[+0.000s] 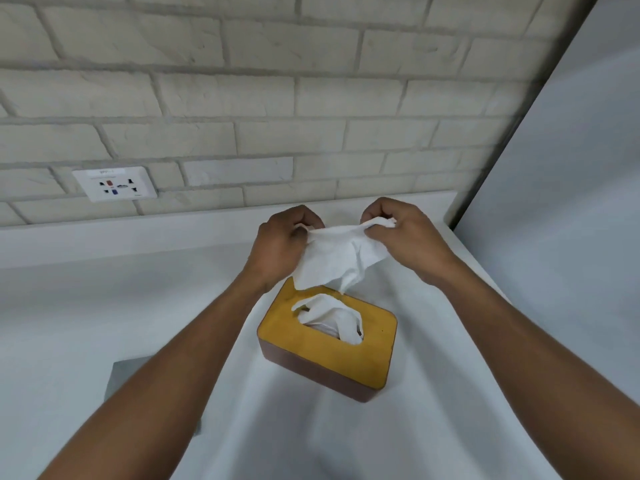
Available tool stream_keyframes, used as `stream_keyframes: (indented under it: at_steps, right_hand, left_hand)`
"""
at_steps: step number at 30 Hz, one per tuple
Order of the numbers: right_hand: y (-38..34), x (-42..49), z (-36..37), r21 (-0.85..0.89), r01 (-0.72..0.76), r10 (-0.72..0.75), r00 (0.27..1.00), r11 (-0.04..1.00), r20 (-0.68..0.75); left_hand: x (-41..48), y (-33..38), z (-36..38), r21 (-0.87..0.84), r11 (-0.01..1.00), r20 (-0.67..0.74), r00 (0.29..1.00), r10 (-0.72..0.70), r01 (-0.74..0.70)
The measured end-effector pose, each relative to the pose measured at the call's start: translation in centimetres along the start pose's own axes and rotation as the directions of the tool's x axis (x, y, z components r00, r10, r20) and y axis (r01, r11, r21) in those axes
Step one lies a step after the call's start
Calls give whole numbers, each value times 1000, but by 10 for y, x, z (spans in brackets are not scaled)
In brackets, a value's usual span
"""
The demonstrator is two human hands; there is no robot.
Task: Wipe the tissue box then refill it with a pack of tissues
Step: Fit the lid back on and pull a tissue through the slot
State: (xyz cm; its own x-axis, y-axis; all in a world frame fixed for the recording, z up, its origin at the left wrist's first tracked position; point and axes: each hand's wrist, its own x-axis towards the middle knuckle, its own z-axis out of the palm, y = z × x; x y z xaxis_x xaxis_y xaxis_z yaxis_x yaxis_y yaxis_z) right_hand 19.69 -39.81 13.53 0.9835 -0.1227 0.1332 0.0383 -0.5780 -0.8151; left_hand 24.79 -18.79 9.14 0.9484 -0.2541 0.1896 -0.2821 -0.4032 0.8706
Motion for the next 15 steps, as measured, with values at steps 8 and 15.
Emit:
stream_keyframes:
  at_steps: [8,15]
  right_hand:
    - [7,3,50,428,-145,193,979,892,-69]
    - [53,13,48,-384,-56,34,997,922,-65]
  left_hand:
    - [-1,26,26,-197,978,119,992,-50,73]
    - [2,0,17,497,867,163,983,-82,-10]
